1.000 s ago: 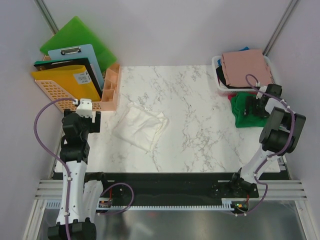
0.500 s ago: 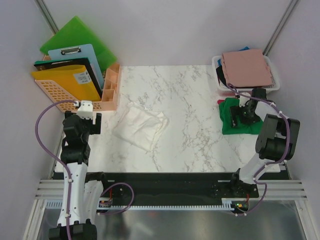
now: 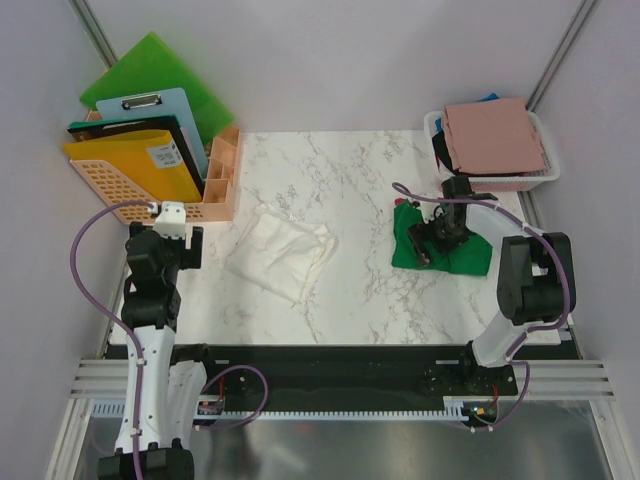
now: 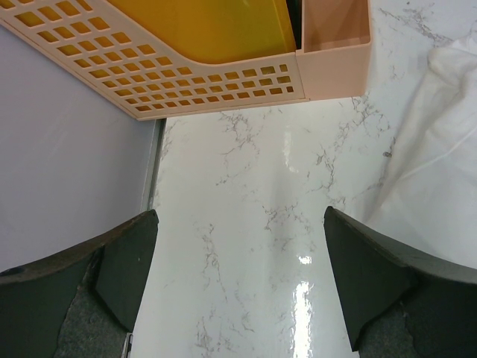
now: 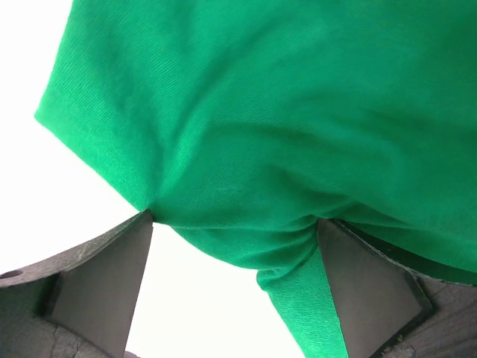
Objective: Fold and stack the t-shirts
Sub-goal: Fold the tshirt, then neatly place the folded tshirt to the corner
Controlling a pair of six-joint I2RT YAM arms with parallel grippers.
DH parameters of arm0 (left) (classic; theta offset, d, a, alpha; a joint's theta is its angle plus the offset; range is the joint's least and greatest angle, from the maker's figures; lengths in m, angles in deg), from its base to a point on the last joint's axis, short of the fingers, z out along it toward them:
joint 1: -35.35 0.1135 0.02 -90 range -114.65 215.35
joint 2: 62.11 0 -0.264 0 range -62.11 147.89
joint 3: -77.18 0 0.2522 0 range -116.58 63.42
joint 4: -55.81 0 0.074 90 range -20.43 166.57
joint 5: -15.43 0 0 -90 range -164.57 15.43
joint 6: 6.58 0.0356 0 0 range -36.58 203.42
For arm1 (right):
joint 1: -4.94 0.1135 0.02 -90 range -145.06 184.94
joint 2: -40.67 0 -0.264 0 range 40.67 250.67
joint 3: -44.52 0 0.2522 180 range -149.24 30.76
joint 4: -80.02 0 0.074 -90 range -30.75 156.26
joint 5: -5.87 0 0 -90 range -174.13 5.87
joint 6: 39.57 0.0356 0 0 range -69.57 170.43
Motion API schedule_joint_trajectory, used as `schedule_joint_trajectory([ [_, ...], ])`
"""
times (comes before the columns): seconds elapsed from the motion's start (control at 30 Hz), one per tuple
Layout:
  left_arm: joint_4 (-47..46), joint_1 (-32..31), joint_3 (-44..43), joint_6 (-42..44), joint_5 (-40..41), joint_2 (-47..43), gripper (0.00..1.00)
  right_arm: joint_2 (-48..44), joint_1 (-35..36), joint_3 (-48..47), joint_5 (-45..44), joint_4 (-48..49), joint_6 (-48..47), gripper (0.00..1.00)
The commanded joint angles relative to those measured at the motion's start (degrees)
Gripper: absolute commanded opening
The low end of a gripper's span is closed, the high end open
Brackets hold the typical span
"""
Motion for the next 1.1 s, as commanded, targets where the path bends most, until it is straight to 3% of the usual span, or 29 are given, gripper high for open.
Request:
schedule_joint_trajectory([
  [0.0, -1.02, 0.15, 0.46, 1.76, -0.21, -0.66, 1.00, 1.03, 3.69, 1.30, 4.48, -1.68, 1.14, 0.98],
  [0.4, -1.37, 0.06, 0.90, 1.85, -0.74, -0.22, 1.00, 0.41, 8.70, 0.61, 7.73, -0.71, 3.52, 0.98],
  [0.7, -1.02, 0.15, 1.07, 2.19, 0.05, -0.92, 1.00, 4.20, 16.88, -2.47, 8.62, 0.43, 7.30, 0.98],
  [1.07, -1.20, 0.23, 1.25, 2.02, -1.00, -0.57, 1.00, -8.89, 17.06, -4.58, 2.38, -3.08, 6.42, 0.98],
])
